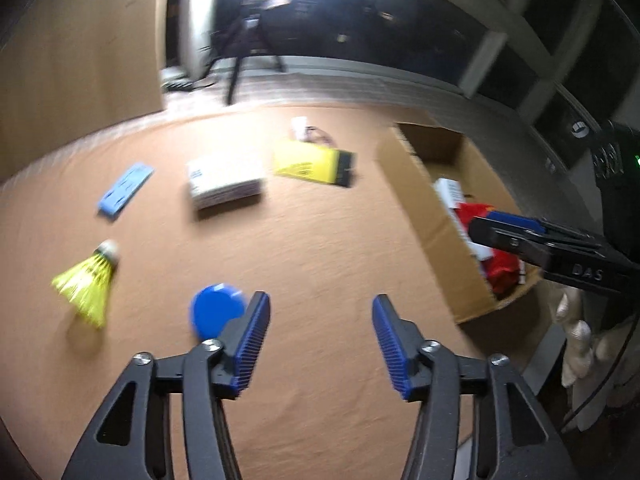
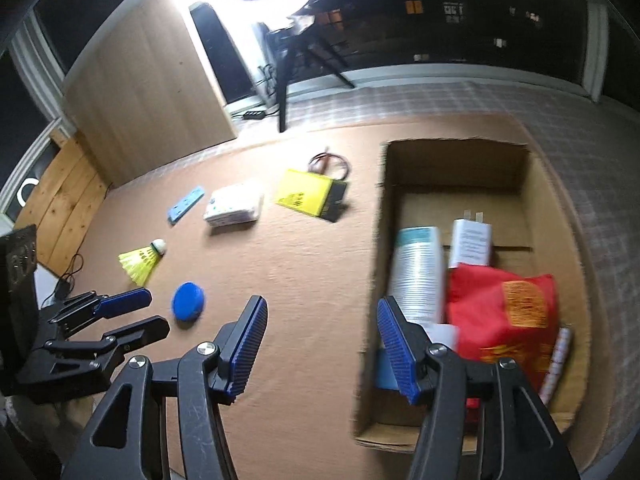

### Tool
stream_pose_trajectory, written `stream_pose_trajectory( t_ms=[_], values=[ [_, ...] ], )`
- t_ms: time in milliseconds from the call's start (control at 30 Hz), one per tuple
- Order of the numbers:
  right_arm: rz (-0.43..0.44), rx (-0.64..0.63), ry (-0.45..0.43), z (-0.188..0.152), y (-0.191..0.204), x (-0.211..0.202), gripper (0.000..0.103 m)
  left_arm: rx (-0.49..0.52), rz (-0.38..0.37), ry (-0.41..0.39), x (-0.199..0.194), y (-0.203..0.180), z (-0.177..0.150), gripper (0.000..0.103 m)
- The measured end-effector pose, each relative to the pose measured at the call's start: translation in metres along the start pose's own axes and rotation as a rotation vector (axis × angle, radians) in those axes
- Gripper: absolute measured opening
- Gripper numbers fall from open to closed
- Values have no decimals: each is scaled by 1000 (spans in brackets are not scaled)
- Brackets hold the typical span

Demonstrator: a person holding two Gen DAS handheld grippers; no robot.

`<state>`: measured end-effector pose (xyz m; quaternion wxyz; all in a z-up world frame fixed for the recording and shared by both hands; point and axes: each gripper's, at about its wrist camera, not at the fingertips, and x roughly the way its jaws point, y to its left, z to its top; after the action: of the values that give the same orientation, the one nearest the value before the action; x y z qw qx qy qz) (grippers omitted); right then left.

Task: Organize objects
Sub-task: 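Move both grippers back toward the blue round lid, then close the right gripper on the blue round lid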

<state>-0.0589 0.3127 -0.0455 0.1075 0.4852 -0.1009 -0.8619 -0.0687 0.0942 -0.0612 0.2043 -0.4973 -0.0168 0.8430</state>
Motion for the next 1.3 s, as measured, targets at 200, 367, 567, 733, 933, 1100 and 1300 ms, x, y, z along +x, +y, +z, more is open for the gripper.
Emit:
stream_pose_trajectory(
  t_ms=[200,367,567,733,933,1100,1300],
  values=[
    [68,-6,64,1,25,23,54,-111,24,8,-1,55,-16,66],
    [130,2,121,2,45,49,54,-145,2,30,8,80,-28,66],
    [196,22,185,2,66,81,54,-140,-16,56,28,85,-32,65],
    [233,34,229,0,79,101,54,-143,-30,69,40,86,-32,65],
    [270,63,281,-2,87,122,53,-128,-35,75,49,84,-33,63],
    [286,66,308,-2,95,135,48,-113,-31,79,56,81,-33,60],
    [269,22,335,0,109,144,39,-107,-32,72,58,80,-31,57]
  ],
)
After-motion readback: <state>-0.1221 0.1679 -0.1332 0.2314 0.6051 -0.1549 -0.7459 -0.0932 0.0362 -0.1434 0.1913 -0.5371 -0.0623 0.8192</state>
